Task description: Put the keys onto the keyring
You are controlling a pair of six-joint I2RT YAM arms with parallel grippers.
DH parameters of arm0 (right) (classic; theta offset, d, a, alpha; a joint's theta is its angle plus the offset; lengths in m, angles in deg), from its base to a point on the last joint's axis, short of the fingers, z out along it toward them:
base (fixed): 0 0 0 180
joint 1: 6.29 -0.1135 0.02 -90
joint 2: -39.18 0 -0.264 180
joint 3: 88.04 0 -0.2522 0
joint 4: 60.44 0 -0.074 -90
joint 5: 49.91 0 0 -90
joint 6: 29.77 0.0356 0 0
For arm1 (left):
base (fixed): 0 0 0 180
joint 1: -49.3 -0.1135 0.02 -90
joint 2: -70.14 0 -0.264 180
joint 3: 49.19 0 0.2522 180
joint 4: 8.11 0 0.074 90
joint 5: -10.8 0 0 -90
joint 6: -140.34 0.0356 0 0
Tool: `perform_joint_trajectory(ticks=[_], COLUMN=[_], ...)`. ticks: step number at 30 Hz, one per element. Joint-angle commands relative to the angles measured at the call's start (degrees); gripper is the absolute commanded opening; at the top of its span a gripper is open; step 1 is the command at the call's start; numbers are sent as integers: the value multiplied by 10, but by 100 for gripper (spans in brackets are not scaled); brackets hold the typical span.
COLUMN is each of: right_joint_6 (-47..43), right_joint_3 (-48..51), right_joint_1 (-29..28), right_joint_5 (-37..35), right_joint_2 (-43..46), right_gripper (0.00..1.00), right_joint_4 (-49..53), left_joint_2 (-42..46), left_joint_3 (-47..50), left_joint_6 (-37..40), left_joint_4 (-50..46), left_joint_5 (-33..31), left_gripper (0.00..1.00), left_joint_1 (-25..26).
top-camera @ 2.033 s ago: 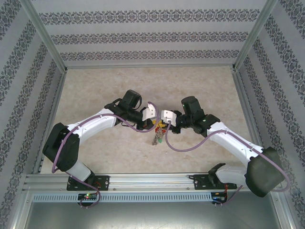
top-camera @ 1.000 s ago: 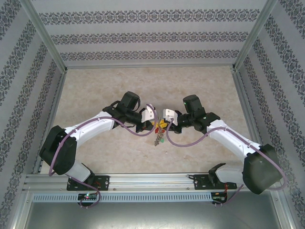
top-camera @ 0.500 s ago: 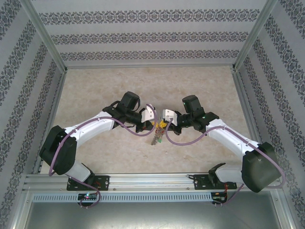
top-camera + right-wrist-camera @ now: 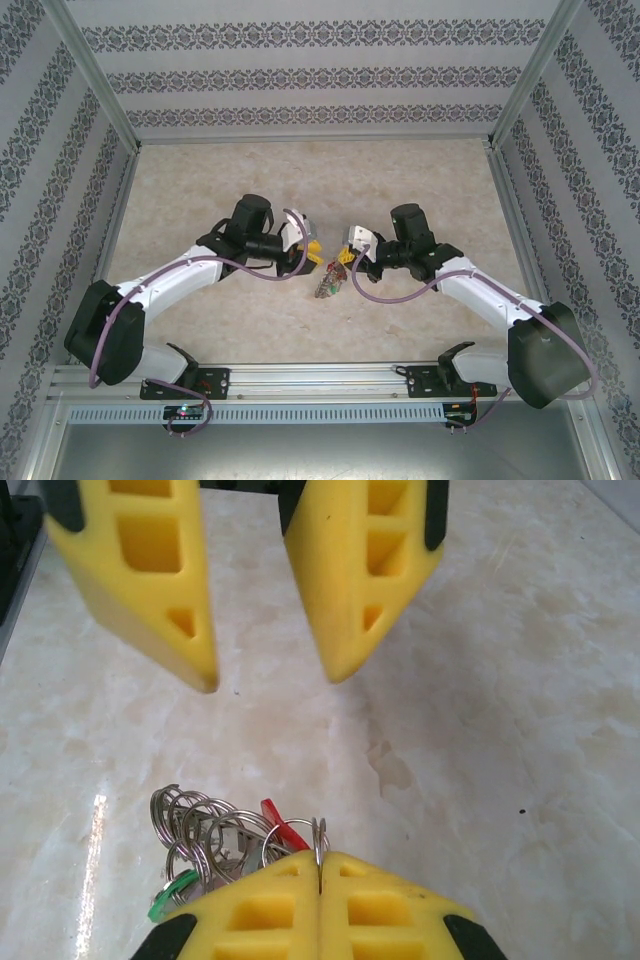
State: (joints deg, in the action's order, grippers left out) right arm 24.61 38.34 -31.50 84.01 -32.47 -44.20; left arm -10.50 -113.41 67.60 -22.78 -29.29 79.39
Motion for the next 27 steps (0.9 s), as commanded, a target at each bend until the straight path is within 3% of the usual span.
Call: perform_joint_trajectory(ticks=[1, 4, 9, 18, 23, 27], right_joint_6=[56, 64, 69, 74, 82, 96], right_joint_3=[28, 37, 43, 42, 44, 52], right_joint_1=[6, 6, 6, 7, 9, 12], right_joint_5=[15, 11, 8, 13, 17, 13], right_joint_2=[20, 21, 21, 16, 17, 14], right_gripper=[0, 0, 0, 0, 0, 0], right_joint_4=[-94, -107, -120, -128, -138, -156], left_joint_2=[-31, -69, -110, -152, -184, -184], left_joint_3=[-34, -83, -139, -184, -210, -203], left_joint_6=[-163, -214, -203, -175, -160, -166], left_joint_4=[14, -46, -133, -186, -218, -203], left_joint_5=[17, 10, 42, 63, 74, 84], left_gripper=[45, 47, 46, 45, 35, 35], left_joint_1=[-9, -10, -9, -3, 1, 1])
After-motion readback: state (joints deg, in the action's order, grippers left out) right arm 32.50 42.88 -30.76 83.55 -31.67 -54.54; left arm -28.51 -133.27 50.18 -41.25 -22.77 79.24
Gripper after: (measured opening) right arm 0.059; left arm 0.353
